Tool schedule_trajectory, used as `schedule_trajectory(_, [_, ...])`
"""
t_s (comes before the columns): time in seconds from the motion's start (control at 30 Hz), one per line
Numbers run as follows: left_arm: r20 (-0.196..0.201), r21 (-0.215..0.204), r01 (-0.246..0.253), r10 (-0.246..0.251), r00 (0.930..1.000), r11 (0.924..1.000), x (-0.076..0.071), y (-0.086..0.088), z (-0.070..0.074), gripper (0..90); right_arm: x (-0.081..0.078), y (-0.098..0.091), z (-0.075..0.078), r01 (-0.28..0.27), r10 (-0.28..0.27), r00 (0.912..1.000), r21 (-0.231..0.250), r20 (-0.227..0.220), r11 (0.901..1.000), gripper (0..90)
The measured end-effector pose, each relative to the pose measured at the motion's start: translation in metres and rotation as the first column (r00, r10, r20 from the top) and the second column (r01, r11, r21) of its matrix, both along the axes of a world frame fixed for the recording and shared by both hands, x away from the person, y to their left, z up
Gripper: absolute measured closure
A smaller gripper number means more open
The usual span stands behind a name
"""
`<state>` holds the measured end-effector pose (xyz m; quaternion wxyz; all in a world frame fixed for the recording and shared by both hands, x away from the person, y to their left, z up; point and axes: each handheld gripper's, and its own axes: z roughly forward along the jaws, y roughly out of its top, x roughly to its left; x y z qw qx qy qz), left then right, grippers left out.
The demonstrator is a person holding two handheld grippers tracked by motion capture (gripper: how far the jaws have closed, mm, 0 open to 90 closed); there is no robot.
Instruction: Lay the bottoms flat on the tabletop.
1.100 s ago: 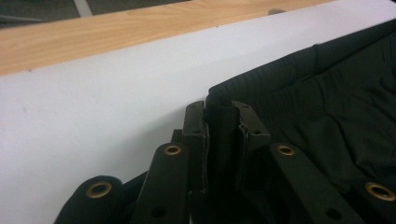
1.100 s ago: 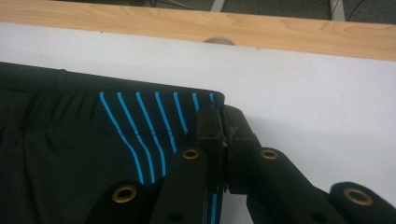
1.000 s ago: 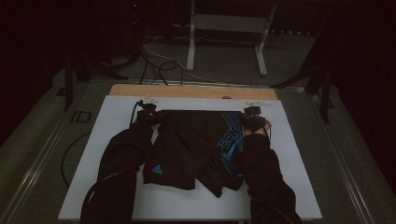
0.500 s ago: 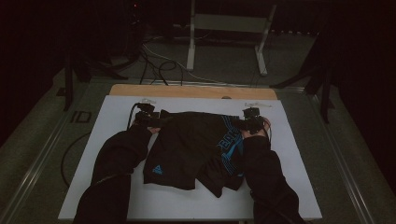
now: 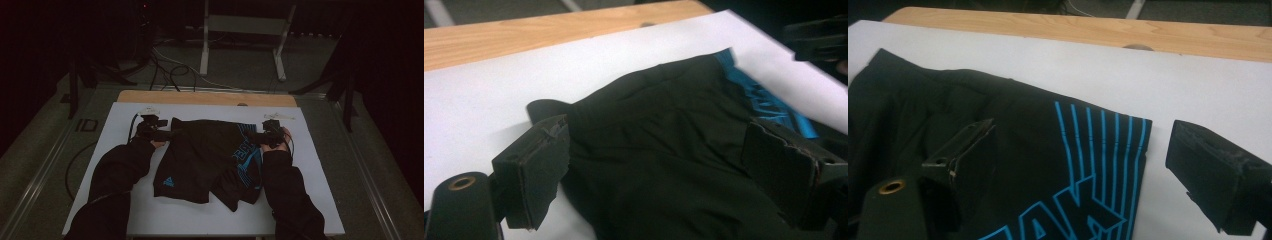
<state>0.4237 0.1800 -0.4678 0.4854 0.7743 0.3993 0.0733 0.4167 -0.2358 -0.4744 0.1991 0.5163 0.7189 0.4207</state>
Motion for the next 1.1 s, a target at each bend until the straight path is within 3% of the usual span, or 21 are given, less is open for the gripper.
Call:
schedule_trajectory(0.03, [0.005, -0.006, 0.019, -0.019, 0.9998, 0.9998, -0.006, 0.003, 0.004, 13.6, -0.004, 0.0, 0.004, -0.007, 0.007, 0.9998, -0.013, 0.021, 0.9999, 13.0])
schedule_trajectory(0.3, [0.059, -0.047, 0.075, -0.072, 0.9956, 0.996, -0.036, 0.018, 0.019, 13.7, -0.026, 0.004, 0.023, -0.066, 0.069, 0.9955, -0.048, 0.065, 0.9967, 13.0])
schedule_trajectory(0.4, [0.09, -0.056, 0.125, -0.12, 0.9887, 0.9905, -0.06, 0.027, 0.026, 13.6, -0.037, 0.007, 0.028, -0.087, 0.091, 0.9929, -0.055, 0.076, 0.9947, 13.0])
schedule_trajectory(0.43, [0.09, -0.056, 0.125, -0.12, 0.9887, 0.9905, -0.06, 0.027, 0.026, 13.6, -0.037, 0.007, 0.028, -0.087, 0.091, 0.9929, -0.055, 0.076, 0.9947, 13.0])
schedule_trajectory(0.5, [0.121, -0.053, 0.154, -0.147, 0.9817, 0.9866, -0.082, 0.035, 0.03, 13.6, -0.049, 0.01, 0.032, -0.121, 0.127, 0.9877, -0.067, 0.091, 0.9904, 12.9])
schedule_trajectory(0.6, [0.147, -0.08, 0.17, -0.157, 0.9766, 0.9822, -0.103, 0.046, 0.032, 13.6, -0.061, 0.014, 0.033, -0.157, 0.16, 0.9823, -0.039, 0.097, 0.9868, 11.7])
schedule_trajectory(0.63, [0.147, -0.08, 0.17, -0.157, 0.9766, 0.9822, -0.103, 0.046, 0.032, 13.6, -0.065, 0.016, 0.033, -0.169, 0.171, 0.9797, -0.031, 0.104, 0.9851, 11.3])
schedule_trajectory(0.7, [0.168, -0.055, 0.193, -0.181, 0.969, 0.9797, -0.123, 0.05, 0.031, 13.6, -0.074, 0.022, 0.033, -0.194, 0.196, 0.975, -0.023, 0.106, 0.9807, 11.2])
schedule_trajectory(0.77, [0.16, -0.045, 0.212, -0.203, 0.966, 0.9761, -0.134, 0.051, 0.026, 13.6, -0.083, 0.028, 0.032, -0.24, 0.239, 0.9641, -0.005, 0.115, 0.9707, 11.2])
schedule_trajectory(0.87, [0.153, -0.034, 0.232, -0.224, 0.9625, 0.9722, -0.143, 0.05, 0.019, 13.6, -0.092, 0.036, 0.031, -0.26, 0.257, 0.9591, 0.014, 0.118, 0.9654, 9.3])
schedule_trajectory(0.9, [0.143, -0.032, 0.235, -0.228, 0.9631, 0.9715, -0.148, 0.049, 0.015, 13.6, -0.102, 0.044, 0.031, -0.298, 0.293, 0.9485, 0.024, 0.121, 0.9543, 9.2])
schedule_trajectory(0.93, [0.134, -0.032, 0.256, -0.25, 0.959, 0.966, -0.156, 0.049, 0.008, 13.7, -0.107, 0.049, 0.03, -0.307, 0.302, 0.9447, 0.018, 0.127, 0.9516, 9.3])
schedule_trajectory(1.0, [0.128, -0.017, 0.254, -0.25, 0.9598, 0.9671, -0.159, 0.048, 0.005, 14.1, -0.117, 0.056, 0.03, -0.331, 0.326, 0.9358, 0.016, 0.134, 0.9435, 9.9])
schedule_trajectory(1.1, [0.101, 0.026, 0.272, -0.273, 0.9568, 0.9621, -0.172, 0.048, -0.009, 14.3, -0.133, 0.065, 0.029, -0.361, 0.357, 0.9224, 0.006, 0.149, 0.9324, 14.3])
